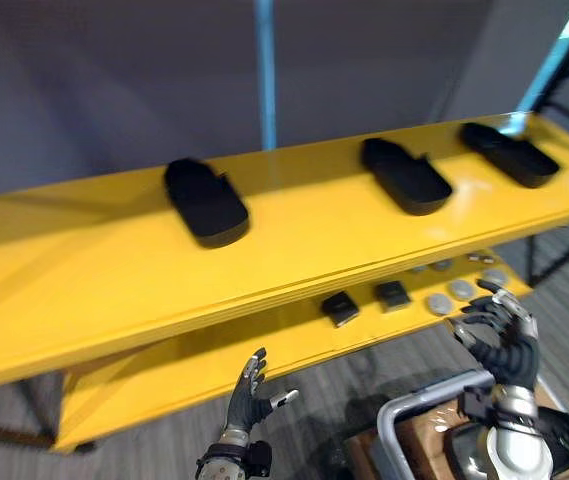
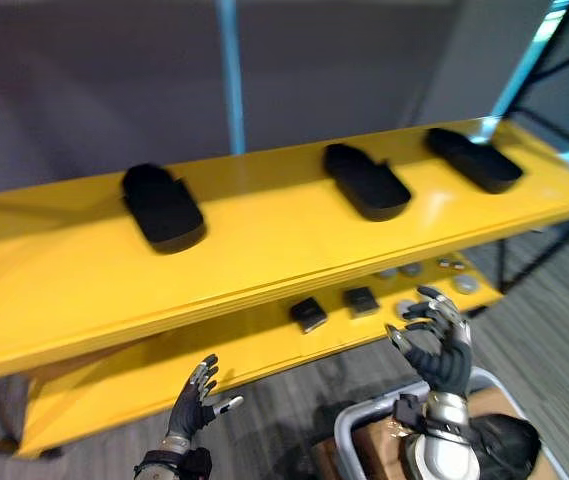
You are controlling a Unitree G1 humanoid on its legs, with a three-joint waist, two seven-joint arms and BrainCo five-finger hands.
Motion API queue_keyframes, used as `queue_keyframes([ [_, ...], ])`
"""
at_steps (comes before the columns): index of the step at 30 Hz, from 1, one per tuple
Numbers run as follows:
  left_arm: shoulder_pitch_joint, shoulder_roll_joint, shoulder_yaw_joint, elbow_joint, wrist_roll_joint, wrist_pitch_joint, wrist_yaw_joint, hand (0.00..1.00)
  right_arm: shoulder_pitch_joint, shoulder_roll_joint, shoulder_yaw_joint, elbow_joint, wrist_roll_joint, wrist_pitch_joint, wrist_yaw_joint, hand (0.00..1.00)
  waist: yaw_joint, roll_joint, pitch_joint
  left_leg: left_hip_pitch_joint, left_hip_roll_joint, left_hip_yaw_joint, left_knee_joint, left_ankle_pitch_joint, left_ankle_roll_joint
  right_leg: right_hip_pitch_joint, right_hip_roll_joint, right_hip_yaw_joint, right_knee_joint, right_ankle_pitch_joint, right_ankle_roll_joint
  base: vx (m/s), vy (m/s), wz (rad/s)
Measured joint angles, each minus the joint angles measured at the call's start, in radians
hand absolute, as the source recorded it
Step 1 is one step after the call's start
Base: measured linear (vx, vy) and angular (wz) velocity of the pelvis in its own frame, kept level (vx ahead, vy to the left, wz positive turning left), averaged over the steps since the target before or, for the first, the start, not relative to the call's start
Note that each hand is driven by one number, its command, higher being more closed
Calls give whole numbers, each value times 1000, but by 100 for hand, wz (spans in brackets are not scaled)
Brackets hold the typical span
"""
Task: Walk over and take plastic housings, then place them on the shelf
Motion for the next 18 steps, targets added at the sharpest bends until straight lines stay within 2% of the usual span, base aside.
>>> queue_keyframes([
  [1,14,-5,20,16,8,1,1,0,26,14,-6,3,0,0,-2,0,-4,-2,-18,28,11,62,20,-31,-12,-11,18,72,11,2,-2,24,20,-161],
  [2,17,-7,32,22,8,2,1,0,34,16,-9,9,0,-1,-3,0,-9,-6,-20,33,16,70,55,-65,-20,-18,27,108,20,3,-4,43,16,-182],
  [3,18,-12,48,35,8,2,3,0,43,17,-18,26,0,-1,-4,0,-12,-7,-23,16,28,40,170,-151,-26,-22,50,175,35,5,-7,63,33,-179],
  [4,19,-29,57,38,8,4,3,0,57,13,-33,36,0,-1,-4,0,-13,11,-29,-15,38,-70,310,-255,-5,-28,86,237,54,13,-18,76,64,-178],
  [6,19,-54,67,41,8,4,7,0,65,12,-45,57,0,-1,-4,0,-12,32,-33,-27,50,-220,426,-334,7,-29,139,306,90,15,-19,73,124,-146],
  [8,-10,-76,72,46,8,3,20,0,91,11,-45,74,1,-1,-5,0,-14,42,-39,-17,11,-455,495,-394,-22,-68,189,402,194,-28,1,12,113,-142],
  [9,-21,-84,68,49,11,2,21,0,108,11,-44,74,2,-1,-3,0,-19,45,-42,-8,4,-479,491,-409,-24,-80,195,414,213,-36,9,-26,127,-72],
  [10,-52,-98,61,63,19,0,26,0,143,20,-43,73,3,-1,-1,0,-38,49,-42,4,0,-471,473,-440,-23,-97,198,426,233,-43,21,-48,177,-49],
  [11,-89,-103,61,81,29,-2,32,0,178,56,-38,71,4,1,6,0,-36,32,-34,22,-12,-426,453,-456,-3,-103,192,459,237,-32,39,-74,195,-57],
  [12,-96,-103,64,82,30,-2,42,0,195,75,-21,64,5,2,11,0,-32,18,-31,27,-24,-400,453,-454,2,-104,183,482,229,-20,47,-192,234,-102],
  [13,-98,-100,68,78,30,-2,60,0,226,92,14,48,5,1,18,0,-29,8,-36,21,-37,-337,460,-458,23,-113,167,517,177,41,61,-209,180,-163],
  [14,-99,-95,76,73,30,-2,75,0,217,98,33,61,5,1,23,0,-17,6,-34,15,-36,-252,455,-451,50,-131,156,491,98,161,42,-231,154,-182],
  [15,-101,-94,82,72,30,-1,84,0,206,103,32,76,5,2,22,0,-9,17,-34,8,-34,-206,441,-440,65,-130,139,438,14,240,-18,-210,61,-199],
  [16,-118,-97,109,73,31,-1,93,0,176,109,27,125,5,2,13,0,-2,15,-28,4,-33,-127,404,-409,84,-152,105,185,31,226,-67,-200,56,-154],
  [17,-126,-98,124,73,32,-1,99,0,158,108,25,159,5,3,8,0,8,16,-27,4,-32,-88,382,-391,90,-178,94,65,108,146,-93,-238,103,-190],
  [18,-156,-99,152,72,31,-1,121,0,113,109,19,248,6,5,-4,0,16,33,-5,19,-20,-17,320,-339,91,-214,67,-68,318,-13,-94,-125,90,-125],
])
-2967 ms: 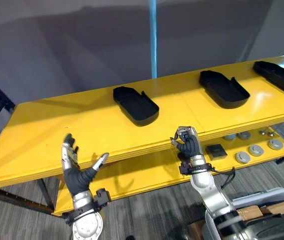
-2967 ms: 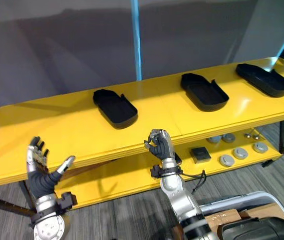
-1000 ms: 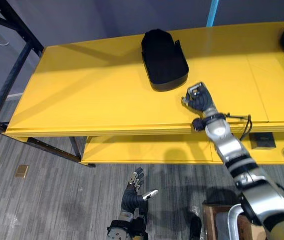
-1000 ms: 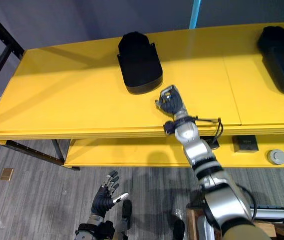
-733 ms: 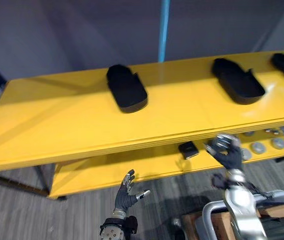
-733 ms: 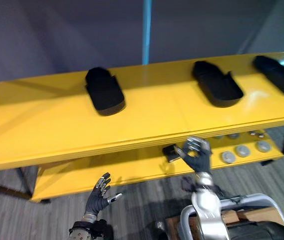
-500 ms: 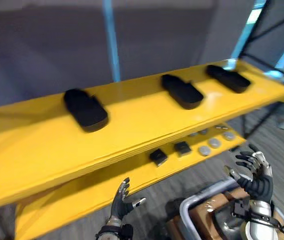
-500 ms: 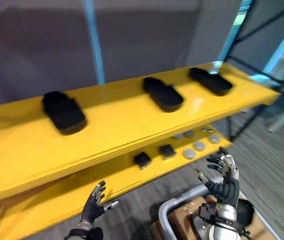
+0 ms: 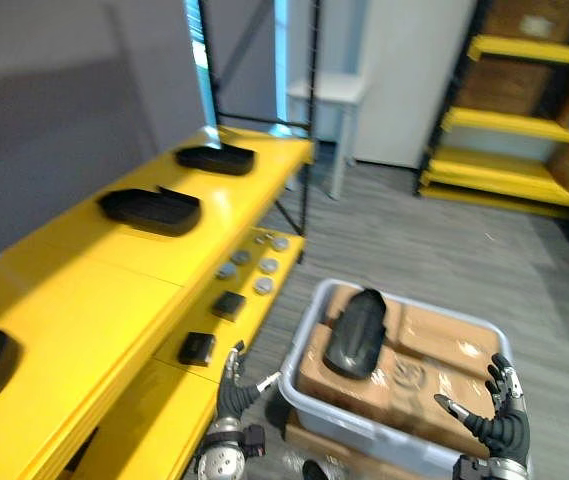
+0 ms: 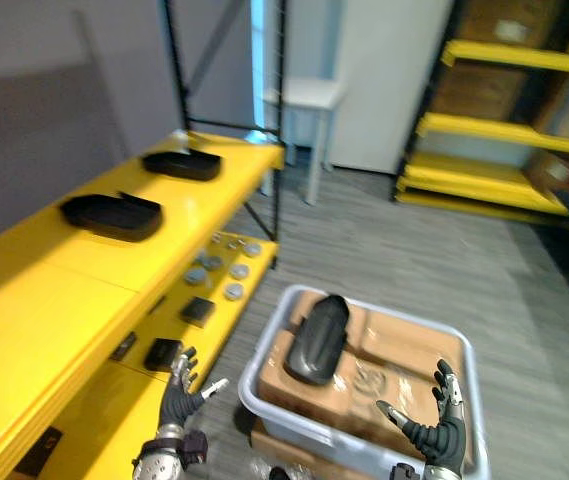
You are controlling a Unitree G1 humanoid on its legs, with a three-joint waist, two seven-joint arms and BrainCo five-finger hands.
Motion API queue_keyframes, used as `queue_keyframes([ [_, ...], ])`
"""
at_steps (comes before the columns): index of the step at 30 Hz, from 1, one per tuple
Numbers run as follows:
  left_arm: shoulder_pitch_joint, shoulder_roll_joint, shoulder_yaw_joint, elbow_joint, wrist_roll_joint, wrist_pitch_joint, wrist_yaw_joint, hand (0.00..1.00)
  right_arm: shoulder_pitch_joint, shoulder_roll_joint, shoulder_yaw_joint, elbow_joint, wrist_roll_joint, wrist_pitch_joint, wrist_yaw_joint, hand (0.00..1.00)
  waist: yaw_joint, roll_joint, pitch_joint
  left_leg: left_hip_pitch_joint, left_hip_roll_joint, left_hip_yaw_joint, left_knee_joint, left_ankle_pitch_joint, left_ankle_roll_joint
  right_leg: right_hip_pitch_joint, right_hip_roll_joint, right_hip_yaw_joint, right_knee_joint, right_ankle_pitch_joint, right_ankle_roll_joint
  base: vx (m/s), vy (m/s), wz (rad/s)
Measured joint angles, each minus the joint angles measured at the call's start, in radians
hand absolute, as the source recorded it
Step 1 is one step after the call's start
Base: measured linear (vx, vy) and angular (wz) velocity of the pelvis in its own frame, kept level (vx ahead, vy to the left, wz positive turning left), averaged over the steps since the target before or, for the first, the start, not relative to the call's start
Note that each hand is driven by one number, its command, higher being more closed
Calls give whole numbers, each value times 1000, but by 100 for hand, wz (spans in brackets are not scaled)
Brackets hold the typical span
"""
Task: Walk over and take plastic housings, then place them on the shelf
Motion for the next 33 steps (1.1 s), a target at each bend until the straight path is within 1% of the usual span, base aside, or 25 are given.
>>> queue_keyframes([
  [1,-3,0,2,0,0,0,4,0,-2,0,0,12,0,0,0,0,-1,4,4,2,1,4,-5,7,-6,4,-3,-1,24,-26,4,-129,56,-97],
  [2,-9,-1,11,0,0,-1,9,0,-4,0,1,41,0,0,0,0,-2,10,11,5,6,11,-10,16,-12,28,-16,2,63,-87,12,-86,-47,-34],
  [3,-13,-8,31,2,1,-1,14,0,-6,0,3,74,0,1,5,0,-3,3,25,12,-2,21,-10,17,-27,47,-18,4,47,-112,26,-134,-73,-32],
  [4,-4,-17,43,6,1,0,18,0,-8,-4,1,96,0,4,8,0,-7,6,30,17,-4,5,-29,17,-36,60,-8,4,12,-107,34,-108,-83,-34],
  [5,7,-26,51,2,1,0,20,0,-10,-4,0,107,18,9,11,0,-1,14,25,27,-12,-28,-65,21,-31,71,5,5,-55,-100,34,-68,-46,-34],
  [6,10,-26,59,0,2,0,20,0,-15,-4,0,114,29,9,14,0,3,16,24,25,-9,-34,-79,21,-31,77,16,5,-92,-99,37,-45,-39,-78],
  [7,11,-32,84,4,3,-1,28,0,-48,-5,7,122,36,11,19,0,21,45,20,1,32,-41,-116,27,-24,90,53,-5,-172,-76,51,-56,-63,-75],
  [8,8,-28,91,10,3,-1,30,0,-61,-1,10,123,37,11,19,0,21,42,28,-14,44,-36,-112,36,-24,67,60,-3,-112,-71,33,-79,-92,-55],
  [9,0,-13,103,15,3,0,34,0,-61,2,11,123,39,11,19,0,16,4,37,-15,23,-36,-116,44,-33,86,26,9,-95,-74,36,-40,-117,-3],
  [10,-10,-13,106,44,3,4,38,0,-83,-11,9,149,39,14,19,0,20,4,53,-31,19,-60,-118,69,-40,120,22,-5,-185,-43,32,-34,-78,0],
  [11,-1,-11,108,57,4,5,40,0,-117,-32,8,180,39,16,17,0,26,14,61,-57,22,-76,-124,105,-42,119,24,-23,-241,12,22,-7,-54,2],
  [12,-5,-11,108,71,4,6,41,0,-137,-37,6,199,39,17,16,0,24,20,69,-67,21,-82,-128,115,-45,118,22,-27,-254,24,16,-7,-9,19],
  [13,-16,-16,106,95,4,7,42,0,-177,-47,-3,237,38,22,10,0,25,30,92,-76,17,-100,-141,132,-49,117,16,-54,-259,31,9,5,-15,60],
  [14,-40,-16,105,120,6,6,48,0,-223,-48,-13,274,38,32,0,0,28,39,109,-88,13,-130,-155,149,-53,117,10,-84,-260,31,9,3,-9,70],
  [15,-52,-14,105,134,7,6,51,0,-251,-51,-16,292,38,37,-6,0,31,43,115,-97,12,-148,-159,157,-58,117,6,-104,-264,31,9,-23,-11,87],
  [16,-82,-6,104,167,15,3,55,0,-318,-67,-20,326,37,42,-22,0,34,48,131,-116,4,-185,-172,176,-54,117,-4,-139,-273,31,9,-50,4,92],
  [18,-126,14,98,224,15,-1,57,0,-461,-113,-26,408,34,45,-57,0,43,57,158,-139,-8,-232,-193,204,-52,108,-19,-188,-276,31,9,-58,12,81],
  [19,-144,25,92,251,15,-1,57,0,-542,-144,-33,458,34,47,-73,0,53,62,168,-152,-14,-250,-206,220,-53,98,-24,-197,-277,33,8,-49,12,52],
  [21,-168,55,73,279,15,-1,60,0,-754,-222,-42,604,39,51,-115,0,85,78,197,-168,-24,-282,-237,254,-55,102,-33,-232,-314,59,7,-73,8,48],
  [22,-171,60,70,279,15,-2,63,0,-808,-238,-48,641,40,53,-123,0,91,85,206,-170,-27,-289,-243,260,-54,104,-36,-240,-322,64,7,-72,2,35],
  [23,-175,66,67,279,15,-3,64,0,-890,-262,-59,698,42,57,-135,0,100,94,219,-173,-30,-297,-251,269,-55,107,-38,-245,-332,72,9,-62,3,25],
  [25,-184,75,66,279,11,-8,72,0,-1113,-349,-62,873,70,66,-164,0,121,120,251,-188,-38,-309,-264,287,-48,101,-48,-256,-349,90,13,-93,5,21],
  [28,-190,88,50,280,-11,-29,78,0,-1310,-438,-61,1025,115,78,-190,0,127,139,284,-205,-50,-326,-276,302,-41,95,-59,-270,-364,104,19,-86,18,18],
  [31,-190,94,15,286,-47,-39,76,0,-1427,-508,-43,1143,128,84,-199,0,140,142,287,-233,-63,-328,-289,314,-35,64,-68,-270,-368,114,25,-36,27,4],
  [33,-190,94,-18,293,-64,-44,74,0,-1511,-561,-22,1230,131,90,-202,0,142,155,309,-235,-68,-330,-299,322,-29,62,-75,-271,-375,120,29,-6,39,5],
])
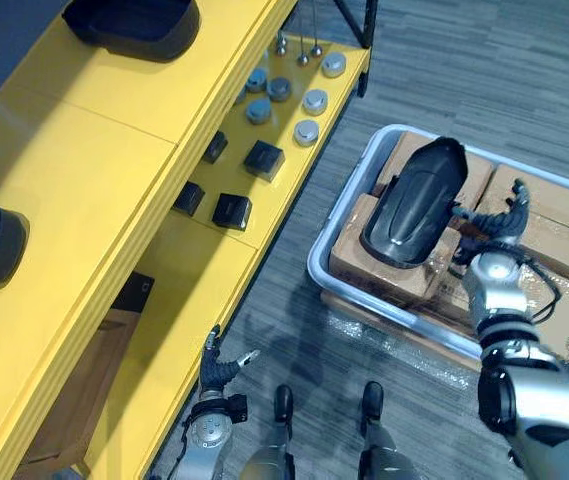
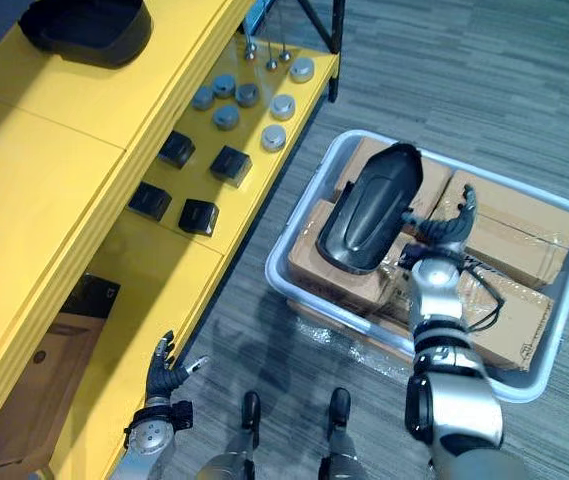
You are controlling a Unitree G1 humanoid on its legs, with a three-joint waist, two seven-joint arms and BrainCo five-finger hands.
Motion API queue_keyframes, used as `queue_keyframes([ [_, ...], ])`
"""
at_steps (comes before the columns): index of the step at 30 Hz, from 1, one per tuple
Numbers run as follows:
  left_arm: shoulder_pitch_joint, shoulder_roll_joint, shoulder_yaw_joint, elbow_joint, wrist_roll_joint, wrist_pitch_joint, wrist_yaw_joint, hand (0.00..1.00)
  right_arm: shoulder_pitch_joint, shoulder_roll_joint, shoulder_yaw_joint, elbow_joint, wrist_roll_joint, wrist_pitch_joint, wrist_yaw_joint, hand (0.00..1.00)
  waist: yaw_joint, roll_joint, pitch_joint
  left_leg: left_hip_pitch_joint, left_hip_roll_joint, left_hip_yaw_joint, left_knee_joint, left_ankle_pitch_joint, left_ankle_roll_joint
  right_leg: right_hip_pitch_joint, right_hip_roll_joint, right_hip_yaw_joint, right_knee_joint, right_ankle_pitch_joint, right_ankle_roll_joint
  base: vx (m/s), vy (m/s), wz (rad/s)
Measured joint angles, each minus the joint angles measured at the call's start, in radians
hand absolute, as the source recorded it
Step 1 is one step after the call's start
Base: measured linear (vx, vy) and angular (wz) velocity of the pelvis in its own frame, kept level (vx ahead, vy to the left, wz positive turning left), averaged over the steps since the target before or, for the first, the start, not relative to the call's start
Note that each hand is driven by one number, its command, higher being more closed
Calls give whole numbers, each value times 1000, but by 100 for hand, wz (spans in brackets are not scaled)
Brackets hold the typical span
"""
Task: Walk over and take plastic housings, then place them on the shelf
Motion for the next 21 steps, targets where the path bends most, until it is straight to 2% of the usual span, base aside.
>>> queue_keyframes([
  [4,4,-5,-42,32,-22,-1,-14,0,-153,-85,67,162,-2,25,-2,0,8,25,21,-33,-15,-3,-4,5,7,-34,-15,0,-1,6,9,11,44,4],
  [8,5,-9,-76,43,-22,-4,-29,0,-195,-165,166,233,-19,52,9,0,28,44,37,-43,-22,-7,-5,7,9,-40,-20,-3,-2,9,13,24,30,5],
  [12,-2,-8,-75,43,-22,-12,-41,0,-215,-205,253,243,-73,71,65,0,23,47,38,-75,-28,-30,-8,18,14,-67,-25,-19,0,10,15,17,27,12],
  [13,-5,-8,-75,44,-22,-11,-43,0,-218,-217,272,254,-94,74,82,100,26,48,41,-76,-28,-31,-17,26,14,-69,-25,-23,0,10,15,15,27,14],
  [21,-17,-9,-72,44,-43,-11,-63,0,-220,-260,366,284,-208,99,190,100,24,48,41,-76,-35,-39,-19,29,17,-71,-29,-24,5,11,15,11,17,2],
])
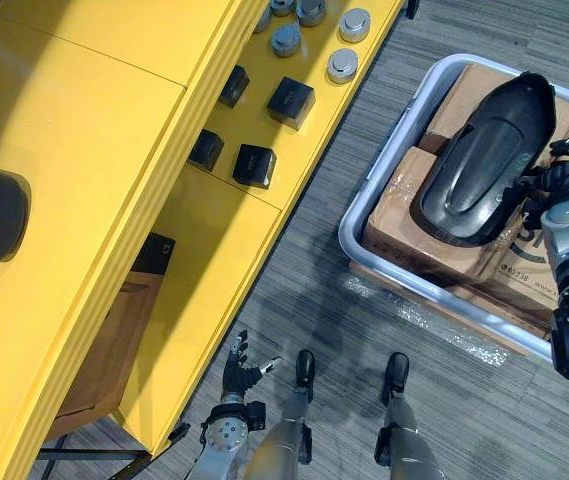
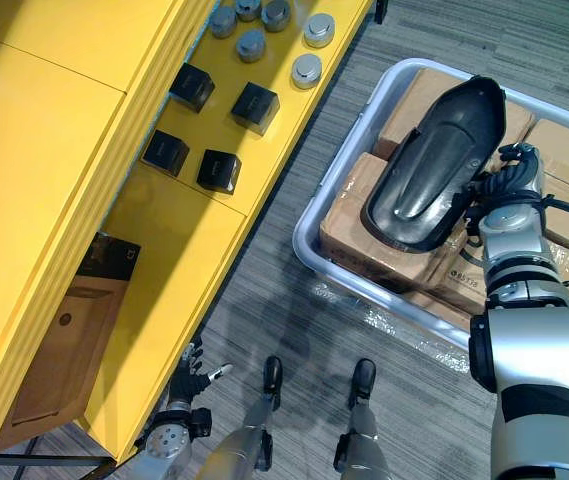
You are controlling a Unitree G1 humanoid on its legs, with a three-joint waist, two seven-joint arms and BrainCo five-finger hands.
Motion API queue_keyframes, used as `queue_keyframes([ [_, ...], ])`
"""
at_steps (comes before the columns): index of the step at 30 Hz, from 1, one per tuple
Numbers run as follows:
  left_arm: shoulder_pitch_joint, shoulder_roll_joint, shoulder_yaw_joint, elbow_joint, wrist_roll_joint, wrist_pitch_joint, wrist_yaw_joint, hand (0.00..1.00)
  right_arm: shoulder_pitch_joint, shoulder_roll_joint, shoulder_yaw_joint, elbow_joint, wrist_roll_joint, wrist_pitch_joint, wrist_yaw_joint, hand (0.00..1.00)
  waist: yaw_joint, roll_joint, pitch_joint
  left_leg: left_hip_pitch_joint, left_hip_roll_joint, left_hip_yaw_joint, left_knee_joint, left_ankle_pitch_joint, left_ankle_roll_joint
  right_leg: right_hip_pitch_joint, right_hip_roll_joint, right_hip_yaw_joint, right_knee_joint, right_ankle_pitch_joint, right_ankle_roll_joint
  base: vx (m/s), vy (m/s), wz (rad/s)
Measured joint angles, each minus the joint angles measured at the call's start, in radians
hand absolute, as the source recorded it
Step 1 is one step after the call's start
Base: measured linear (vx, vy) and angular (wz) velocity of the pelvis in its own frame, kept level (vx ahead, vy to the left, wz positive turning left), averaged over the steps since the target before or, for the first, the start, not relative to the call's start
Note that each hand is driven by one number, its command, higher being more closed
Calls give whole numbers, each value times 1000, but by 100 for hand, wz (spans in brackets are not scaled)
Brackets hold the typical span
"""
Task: Walk over and take plastic housings, then place them on the shelf
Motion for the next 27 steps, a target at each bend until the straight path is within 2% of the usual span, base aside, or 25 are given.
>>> queue_keyframes([
  [3,-2,-11,0,-4,0,1,-2,0,2,11,-15,36,-146,29,26,100,1,0,0,4,2,0,0,1,-1,3,3,0,2,0,0,22,17,-1],
  [7,5,-28,-11,-133,0,19,-6,0,0,9,-141,77,-297,82,29,100,-3,0,0,9,0,-21,0,10,-1,14,0,-15,11,-1,-1,26,35,15],
  [12,4,-27,-47,-411,1,21,-29,0,30,-1,-177,96,-324,125,4,100,-24,4,1,35,-14,-47,0,20,9,56,-18,-44,17,-9,6,7,41,21],
  [15,-57,-18,-41,-491,5,11,-24,0,123,1,-171,-51,-321,124,-89,100,-41,6,0,42,-19,-46,-1,24,14,57,-28,-42,32,-12,11,12,44,2],
  [20,-204,26,-51,-496,1,10,3,0,200,20,-155,-362,-357,123,-214,100,-77,3,-7,59,-15,-23,-1,26,17,63,-24,-23,34,-7,9,32,22,-11],
  [24,-331,39,-90,-478,-1,8,6,0,239,73,-124,-476,-392,121,-249,100,-90,-7,-37,85,-8,11,-1,23,13,77,-16,4,28,-2,3,33,14,-21],
  [27,-476,38,-114,-356,-51,-8,6,0,264,116,-80,-507,-405,114,-253,100,-109,-18,-55,105,2,21,-1,21,9,90,-6,14,28,2,-2,4,17,-15],
])
